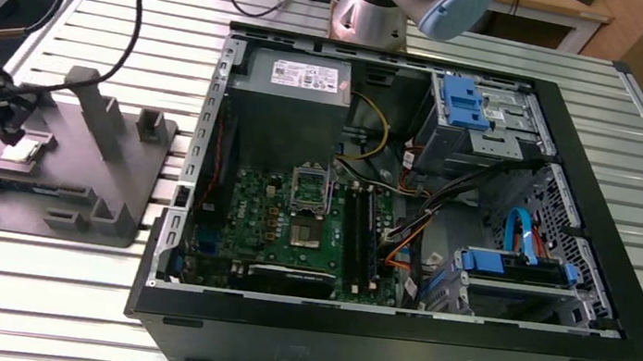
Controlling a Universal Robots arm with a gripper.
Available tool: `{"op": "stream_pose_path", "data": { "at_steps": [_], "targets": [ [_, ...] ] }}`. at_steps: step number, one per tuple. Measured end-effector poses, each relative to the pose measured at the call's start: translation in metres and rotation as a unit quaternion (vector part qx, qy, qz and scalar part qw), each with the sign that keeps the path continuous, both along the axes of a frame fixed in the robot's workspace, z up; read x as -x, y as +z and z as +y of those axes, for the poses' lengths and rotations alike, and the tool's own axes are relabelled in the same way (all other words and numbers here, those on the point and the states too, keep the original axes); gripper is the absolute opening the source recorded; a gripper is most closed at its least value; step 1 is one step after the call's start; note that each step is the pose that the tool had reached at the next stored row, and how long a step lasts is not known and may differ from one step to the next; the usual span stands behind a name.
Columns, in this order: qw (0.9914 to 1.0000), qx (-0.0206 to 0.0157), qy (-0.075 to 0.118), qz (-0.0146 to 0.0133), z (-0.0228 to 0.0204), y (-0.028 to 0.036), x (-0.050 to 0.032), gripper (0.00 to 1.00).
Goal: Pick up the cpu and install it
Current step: 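Pick up the cpu and move it towards the insertion slot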
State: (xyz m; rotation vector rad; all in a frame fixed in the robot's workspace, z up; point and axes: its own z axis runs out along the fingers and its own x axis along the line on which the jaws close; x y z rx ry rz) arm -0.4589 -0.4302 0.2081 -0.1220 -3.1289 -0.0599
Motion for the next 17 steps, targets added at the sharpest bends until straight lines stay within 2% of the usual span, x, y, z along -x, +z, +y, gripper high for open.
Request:
{"op": "stream_pose_path", "data": {
  "at_steps": [3, 11, 12, 13, 15, 16, 17],
  "targets": [
    [1.0, 0.0001, 0.0, -0.0001, 0.0, -0.0041, 0.0002, 0.11],
    [1.0, 0.0001, 0.0, 0.0, 0.0, -0.0042, 0.0002, 0.11],
    [1.0, 0.0, 0.0, 0.0, 0.0, -0.0042, 0.0002, 0.16],
    [1.0, 0.0, 0.0, 0.0, 0.0, -0.0042, 0.0002, 0.16],
    [1.0, 0.0, 0.0, 0.0, 0.0, -0.0042, 0.0002, 0.29],
    [1.0, 0.0, 0.0, -0.0001, 0.0, -0.0042, 0.0002, 0.29],
    [1.0, 0.0, 0.0, 0.0, 0.0, -0.0042, 0.0002, 0.35]
  ]
}}
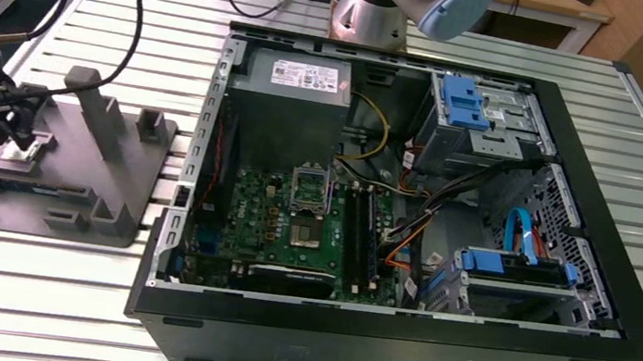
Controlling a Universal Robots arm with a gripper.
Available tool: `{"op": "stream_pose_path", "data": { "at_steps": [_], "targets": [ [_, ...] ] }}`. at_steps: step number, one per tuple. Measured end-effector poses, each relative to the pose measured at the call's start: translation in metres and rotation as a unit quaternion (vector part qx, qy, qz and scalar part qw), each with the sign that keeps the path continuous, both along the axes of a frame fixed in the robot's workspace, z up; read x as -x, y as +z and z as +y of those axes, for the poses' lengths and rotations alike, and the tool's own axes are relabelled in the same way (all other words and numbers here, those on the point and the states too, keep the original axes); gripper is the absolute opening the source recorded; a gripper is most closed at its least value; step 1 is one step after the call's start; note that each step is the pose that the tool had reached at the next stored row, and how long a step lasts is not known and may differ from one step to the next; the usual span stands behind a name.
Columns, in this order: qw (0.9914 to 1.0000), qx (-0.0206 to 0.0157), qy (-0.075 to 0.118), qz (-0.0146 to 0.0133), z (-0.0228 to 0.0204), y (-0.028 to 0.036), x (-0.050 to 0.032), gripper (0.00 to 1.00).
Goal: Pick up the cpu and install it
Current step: 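Pick up the cpu and move it towards the insertion slot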
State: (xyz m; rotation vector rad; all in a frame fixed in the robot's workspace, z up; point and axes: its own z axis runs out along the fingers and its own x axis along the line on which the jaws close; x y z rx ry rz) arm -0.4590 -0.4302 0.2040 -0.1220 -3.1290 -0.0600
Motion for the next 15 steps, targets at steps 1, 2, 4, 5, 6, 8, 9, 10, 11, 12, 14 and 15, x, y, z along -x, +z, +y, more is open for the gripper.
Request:
{"op": "stream_pose_path", "data": {
  "at_steps": [1, 2, 4, 5, 6, 8, 9, 10, 11, 12, 14, 15],
  "targets": [
    [1.0, 0.0, 0.0, 0.0, 0.0, 0.0, 0.0, 0.35],
    [1.0, 0.0, 0.0, 0.0, 0.0, 0.0, 0.0, 0.42],
    [1.0, 0.0, 0.0, 0.0, 0.0, 0.0, 0.0, 0.42],
    [1.0, 0.0, 0.0, 0.0, 0.0, 0.0, 0.0, 0.42],
    [1.0, 0.0, 0.0, 0.0, 0.0, 0.0, 0.0, 0.42],
    [1.0, -0.0001, 0.0, 0.0, 0.0, 0.0, 0.0, 0.42],
    [1.0, -0.0001, 0.0, 0.0, 0.0, 0.0, 0.0, 0.43],
    [1.0, -0.0001, 0.0, 0.0, 0.0, 0.0, 0.0, 0.48],
    [1.0, -0.0002, 0.0, 0.0, 0.0, 0.0, 0.0, 0.48],
    [1.0, -0.0002, 0.0, 0.0, 0.0, 0.0, 0.0, 0.48],
    [1.0, -0.0002, 0.0, 0.0, 0.0, 0.0, 0.0, 0.55],
    [1.0, -0.0002, 0.0, 0.0, 0.0, 0.0, 0.0, 0.55]
  ]
}}
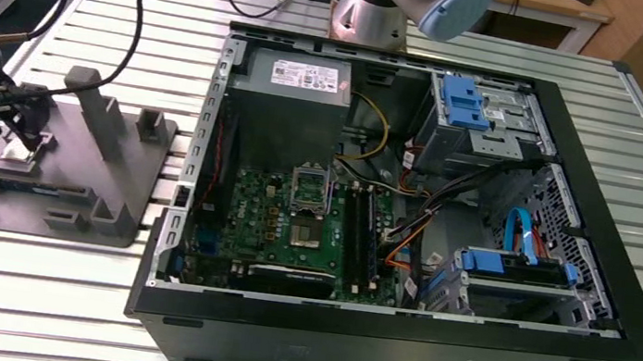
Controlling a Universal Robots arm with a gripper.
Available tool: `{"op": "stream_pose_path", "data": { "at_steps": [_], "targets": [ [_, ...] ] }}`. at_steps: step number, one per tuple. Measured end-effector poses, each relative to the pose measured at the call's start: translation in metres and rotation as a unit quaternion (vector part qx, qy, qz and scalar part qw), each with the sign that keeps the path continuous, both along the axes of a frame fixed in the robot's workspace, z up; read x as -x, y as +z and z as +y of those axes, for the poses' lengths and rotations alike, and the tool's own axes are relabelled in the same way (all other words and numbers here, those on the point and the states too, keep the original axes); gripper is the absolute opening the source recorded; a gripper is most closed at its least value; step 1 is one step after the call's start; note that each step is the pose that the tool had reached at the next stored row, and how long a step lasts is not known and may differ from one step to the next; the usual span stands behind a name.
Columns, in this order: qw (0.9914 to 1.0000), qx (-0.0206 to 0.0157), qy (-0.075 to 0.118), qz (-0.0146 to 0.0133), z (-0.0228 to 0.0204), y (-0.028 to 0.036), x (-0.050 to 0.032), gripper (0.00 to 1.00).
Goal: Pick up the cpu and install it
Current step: 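Pick up the cpu and move it towards the insertion slot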
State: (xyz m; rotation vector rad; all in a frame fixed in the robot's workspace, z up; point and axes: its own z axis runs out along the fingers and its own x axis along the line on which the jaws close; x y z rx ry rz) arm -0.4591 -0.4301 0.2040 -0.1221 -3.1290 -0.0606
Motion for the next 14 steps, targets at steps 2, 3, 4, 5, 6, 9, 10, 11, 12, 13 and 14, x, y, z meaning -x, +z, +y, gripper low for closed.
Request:
{"op": "stream_pose_path", "data": {
  "at_steps": [2, 3, 4, 5, 6, 9, 10, 11, 12, 13, 14],
  "targets": [
    [1.0, 0.0, 0.0, 0.0, 0.0, 0.0, 0.0, 0.56],
    [1.0, 0.0, 0.0, 0.0, 0.0, 0.0, 0.0, 0.56],
    [1.0, 0.0, 0.0, 0.0, 0.0, 0.0, 0.0, 0.62],
    [1.0, -0.0001, 0.0, -0.0011, -0.0001, -0.0008, 0.0, 0.62],
    [0.99999, -0.0001, 0.0, -0.0033, -0.0001, -0.0017, 0.0001, 0.62],
    [0.99999, -0.0002, 0.0, -0.0054, 0.0, -0.0029, 0.0001, 0.62],
    [0.99999, -0.0002, 0.0, -0.0054, 0.0, -0.0029, 0.0002, 0.62],
    [0.99999, -0.0001, 0.0, -0.0054, 0.0, -0.0031, 0.0002, 0.62],
    [0.99998, -0.0002, 0.0, -0.0056, 0.0, -0.0039, 0.0001, 0.62],
    [0.99998, -0.0002, 0.0, -0.0056, 0.0, -0.0054, 0.0002, 0.62],
    [0.99999, -0.0001, 0.0, -0.0054, -0.0003, -0.0066, 0.0002, 0.62]
  ]
}}
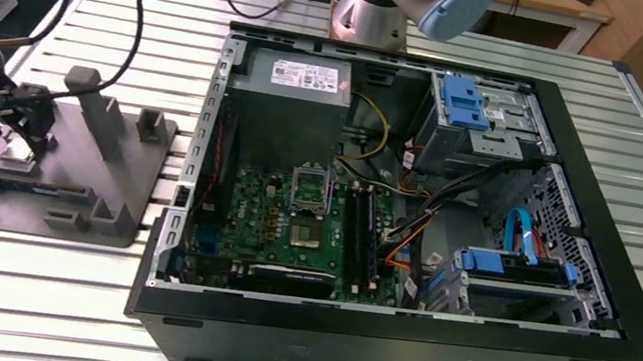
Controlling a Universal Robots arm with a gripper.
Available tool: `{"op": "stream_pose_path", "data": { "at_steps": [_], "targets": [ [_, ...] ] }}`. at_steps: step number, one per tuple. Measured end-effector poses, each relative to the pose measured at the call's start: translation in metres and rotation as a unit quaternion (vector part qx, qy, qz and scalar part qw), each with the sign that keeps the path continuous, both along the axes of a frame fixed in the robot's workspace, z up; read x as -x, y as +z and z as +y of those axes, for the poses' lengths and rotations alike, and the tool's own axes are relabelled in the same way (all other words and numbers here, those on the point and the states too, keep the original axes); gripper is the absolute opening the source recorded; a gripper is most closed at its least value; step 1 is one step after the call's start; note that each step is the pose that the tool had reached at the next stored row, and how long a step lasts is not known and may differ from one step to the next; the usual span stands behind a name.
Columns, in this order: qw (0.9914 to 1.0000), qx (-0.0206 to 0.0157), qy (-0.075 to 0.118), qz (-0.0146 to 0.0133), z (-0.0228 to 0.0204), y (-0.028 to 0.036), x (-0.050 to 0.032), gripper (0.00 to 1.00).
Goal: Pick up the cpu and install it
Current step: 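Pick up the cpu and move it towards the insertion slot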
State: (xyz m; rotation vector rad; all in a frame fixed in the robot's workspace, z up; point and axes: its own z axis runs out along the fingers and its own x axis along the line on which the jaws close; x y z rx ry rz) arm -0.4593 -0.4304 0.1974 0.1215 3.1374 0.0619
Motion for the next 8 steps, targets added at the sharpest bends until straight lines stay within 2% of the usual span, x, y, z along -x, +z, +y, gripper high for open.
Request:
{"op": "stream_pose_path", "data": {
  "at_steps": [8],
  "targets": [
    [0.99998, 0.0, 0.006, 0.0, -0.001, -0.006, 0.0, 0.62]
  ]
}}
